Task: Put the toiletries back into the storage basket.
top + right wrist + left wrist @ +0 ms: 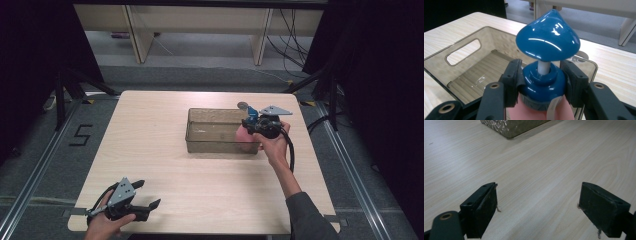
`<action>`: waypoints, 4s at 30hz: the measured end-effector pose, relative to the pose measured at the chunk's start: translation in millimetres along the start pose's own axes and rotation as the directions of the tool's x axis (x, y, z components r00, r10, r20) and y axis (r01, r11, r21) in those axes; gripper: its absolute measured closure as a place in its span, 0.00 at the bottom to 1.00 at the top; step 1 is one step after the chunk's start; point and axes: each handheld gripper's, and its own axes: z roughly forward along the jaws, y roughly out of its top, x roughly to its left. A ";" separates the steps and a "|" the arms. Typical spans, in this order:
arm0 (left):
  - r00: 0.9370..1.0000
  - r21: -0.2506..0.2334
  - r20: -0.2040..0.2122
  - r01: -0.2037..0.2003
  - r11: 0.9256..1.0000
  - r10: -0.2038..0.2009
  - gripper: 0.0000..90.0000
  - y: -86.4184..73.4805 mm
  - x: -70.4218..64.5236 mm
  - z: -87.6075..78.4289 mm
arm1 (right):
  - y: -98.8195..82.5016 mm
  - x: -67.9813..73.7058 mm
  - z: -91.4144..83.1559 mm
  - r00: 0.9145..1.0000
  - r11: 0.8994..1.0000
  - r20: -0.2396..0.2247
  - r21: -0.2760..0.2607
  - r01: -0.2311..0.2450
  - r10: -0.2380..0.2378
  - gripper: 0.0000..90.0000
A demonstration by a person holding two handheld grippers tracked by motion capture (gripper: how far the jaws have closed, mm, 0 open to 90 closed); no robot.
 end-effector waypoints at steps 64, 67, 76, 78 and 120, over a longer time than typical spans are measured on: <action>1.000 -0.016 -0.002 -0.003 1.000 0.003 0.16 0.1 -0.9 0.2 | -29.8 24.0 -62.8 0.987 0.986 -0.006 -0.058 -0.158 0.158 0.28; 1.000 -0.016 0.002 -0.008 1.000 0.008 0.16 0.0 -1.0 0.0 | -31.5 25.7 -63.3 0.986 0.984 -0.017 -0.050 -0.169 0.169 0.28; 1.000 -0.019 0.000 0.000 1.000 0.000 0.16 0.3 -1.6 -0.6 | -33.0 32.4 -66.7 0.990 0.988 -0.034 -0.064 -0.138 0.136 0.27; 1.000 -0.020 0.003 -0.009 1.000 0.009 0.16 0.5 -1.1 -0.5 | -33.2 37.6 -68.0 0.985 0.984 -0.042 -0.054 -0.167 0.165 0.27; 1.000 -0.020 0.006 -0.011 1.000 0.011 0.16 0.6 -0.9 0.2 | -52.5 69.7 -80.3 0.986 0.993 -0.131 -0.043 -0.108 0.102 0.28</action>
